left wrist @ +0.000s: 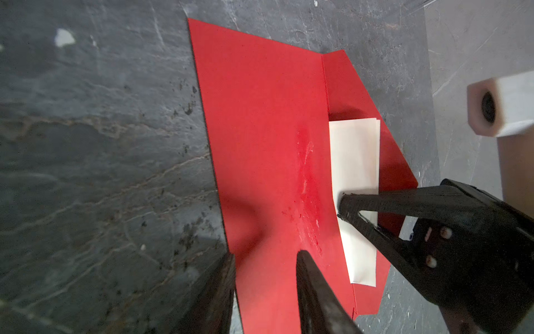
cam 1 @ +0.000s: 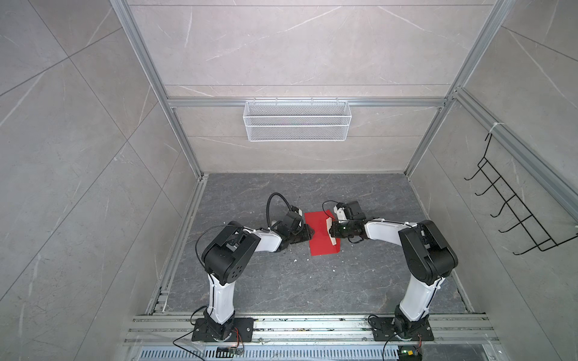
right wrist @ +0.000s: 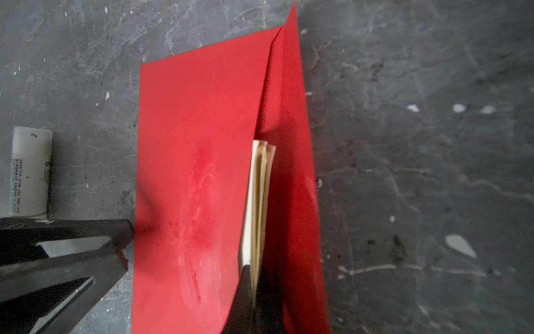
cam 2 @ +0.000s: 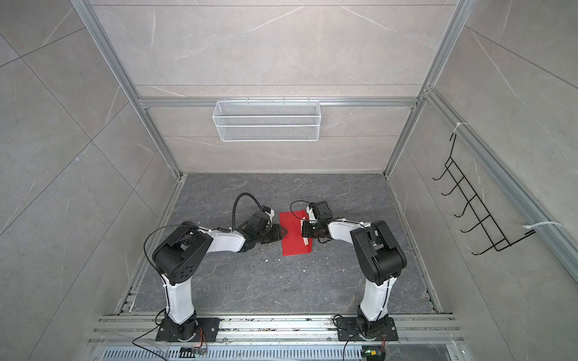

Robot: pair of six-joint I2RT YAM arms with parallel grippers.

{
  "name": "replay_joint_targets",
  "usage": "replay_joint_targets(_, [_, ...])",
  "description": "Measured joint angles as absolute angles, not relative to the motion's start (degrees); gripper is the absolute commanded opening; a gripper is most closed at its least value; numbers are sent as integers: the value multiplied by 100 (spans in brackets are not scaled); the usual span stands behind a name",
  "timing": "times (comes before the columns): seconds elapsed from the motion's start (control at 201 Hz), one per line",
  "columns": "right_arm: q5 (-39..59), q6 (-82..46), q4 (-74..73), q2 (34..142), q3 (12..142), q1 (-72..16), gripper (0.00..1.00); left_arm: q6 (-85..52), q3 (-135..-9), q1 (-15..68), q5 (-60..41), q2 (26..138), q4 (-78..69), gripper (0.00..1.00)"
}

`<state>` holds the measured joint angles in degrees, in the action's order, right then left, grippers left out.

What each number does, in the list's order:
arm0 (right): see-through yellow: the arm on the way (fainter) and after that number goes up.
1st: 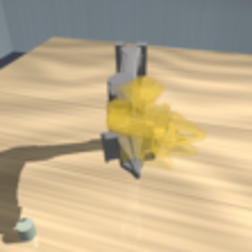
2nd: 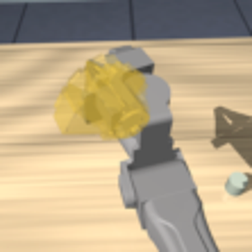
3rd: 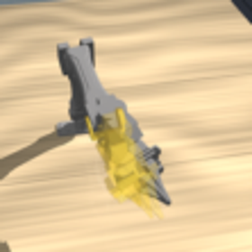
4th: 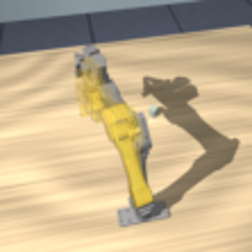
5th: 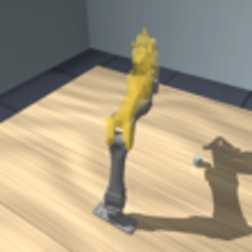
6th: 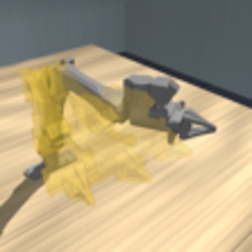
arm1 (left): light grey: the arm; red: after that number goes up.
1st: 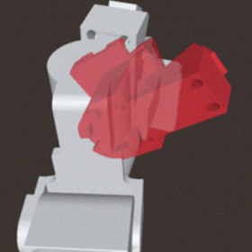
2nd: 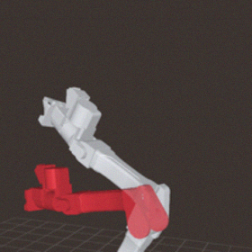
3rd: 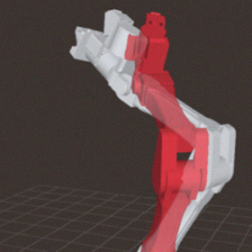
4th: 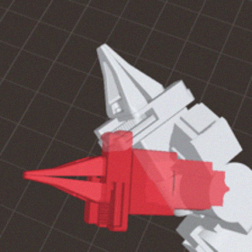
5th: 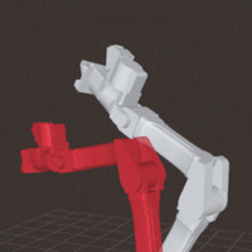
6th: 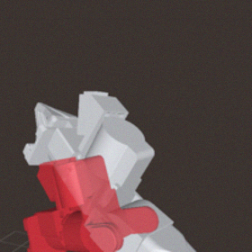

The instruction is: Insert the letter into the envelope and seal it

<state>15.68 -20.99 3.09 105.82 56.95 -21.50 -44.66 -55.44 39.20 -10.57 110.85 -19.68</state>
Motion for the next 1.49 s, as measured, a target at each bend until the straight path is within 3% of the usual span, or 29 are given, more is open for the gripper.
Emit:
replay_joint_targets(0.428, [1573,-2099,320,10652,5745,-2150,7,-4241,-5961,3922,-1092,10956,-1573,15])
replay_joint_targets(0.523, [1573,-2099,322,10652,5756,-2150,7,-4237,-6064,3922,-1131,11043,-1542,6])
replay_joint_targets(1.001, [1575,-2099,322,10654,5771,-2150,12,-4191,-6243,3951,-1256,11437,-1199,3])
replay_joint_targets(1.22, [1594,-2097,325,10656,5776,-2150,22,-3988,-6388,3988,-1216,11459,-897,3])
replay_joint_targets(1.494, [1636,-2069,381,10604,5811,-2152,43,-3610,-6571,4025,-1066,11459,-484,3])
